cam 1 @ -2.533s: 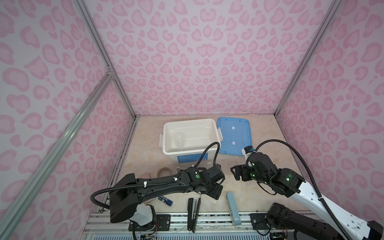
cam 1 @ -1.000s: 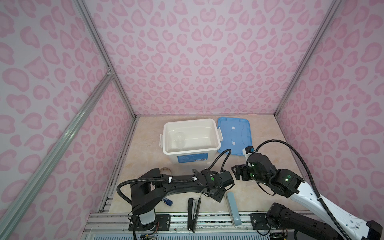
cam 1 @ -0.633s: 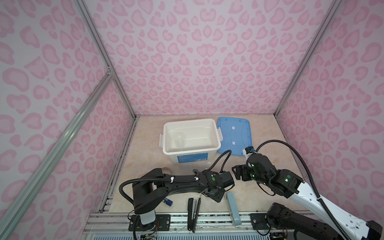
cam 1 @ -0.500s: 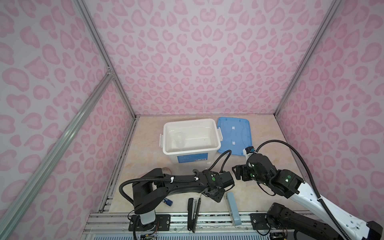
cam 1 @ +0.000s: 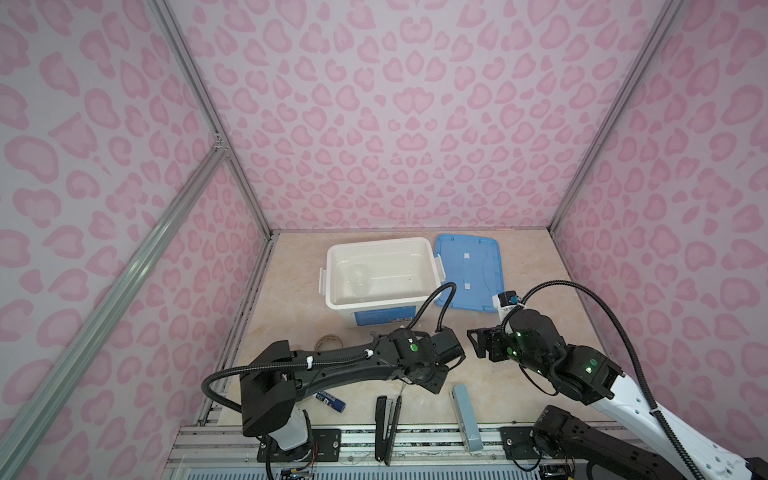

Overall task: Organize the chemistry lab equipment
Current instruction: 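Lift the glass jar with the left gripper and carry it over the white bin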

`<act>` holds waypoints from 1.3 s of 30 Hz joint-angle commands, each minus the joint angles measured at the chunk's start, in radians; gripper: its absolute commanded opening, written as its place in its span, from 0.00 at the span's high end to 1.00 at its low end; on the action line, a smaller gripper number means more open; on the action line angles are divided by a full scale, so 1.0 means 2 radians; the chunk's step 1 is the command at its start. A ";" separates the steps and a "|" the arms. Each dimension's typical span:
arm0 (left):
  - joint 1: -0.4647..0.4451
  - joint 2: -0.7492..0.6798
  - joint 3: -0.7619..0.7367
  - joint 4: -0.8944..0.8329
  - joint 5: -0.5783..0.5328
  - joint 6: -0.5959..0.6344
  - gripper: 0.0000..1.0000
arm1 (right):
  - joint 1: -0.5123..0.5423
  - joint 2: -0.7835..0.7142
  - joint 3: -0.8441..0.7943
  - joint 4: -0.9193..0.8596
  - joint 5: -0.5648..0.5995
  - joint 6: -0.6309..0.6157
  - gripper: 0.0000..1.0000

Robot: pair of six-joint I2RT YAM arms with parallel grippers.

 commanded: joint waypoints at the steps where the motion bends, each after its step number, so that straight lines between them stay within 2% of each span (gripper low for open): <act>1: 0.021 -0.029 0.022 -0.040 -0.011 0.021 0.63 | 0.000 -0.005 0.004 0.035 -0.012 -0.020 0.11; 6: 0.073 -0.059 0.093 -0.100 -0.044 0.064 0.63 | 0.001 0.011 0.035 0.060 -0.017 -0.044 0.11; 10: 0.141 -0.061 0.168 -0.141 -0.061 0.106 0.63 | 0.002 0.061 0.072 0.089 -0.039 -0.063 0.10; 15: 0.235 -0.033 0.223 -0.139 -0.053 0.148 0.63 | 0.012 0.138 0.123 0.132 -0.047 -0.068 0.10; 19: 0.288 0.016 0.243 -0.108 -0.037 0.162 0.63 | 0.017 0.215 0.171 0.156 -0.059 -0.083 0.11; 22: 0.302 0.061 0.248 -0.086 -0.039 0.169 0.63 | 0.019 0.254 0.190 0.189 -0.073 -0.083 0.11; 28: 0.322 0.134 0.256 -0.056 -0.038 0.176 0.63 | 0.020 0.316 0.229 0.187 -0.062 -0.079 0.11; 39: 0.332 0.156 0.192 0.003 -0.025 0.189 0.63 | 0.017 0.342 0.226 0.195 -0.063 -0.080 0.11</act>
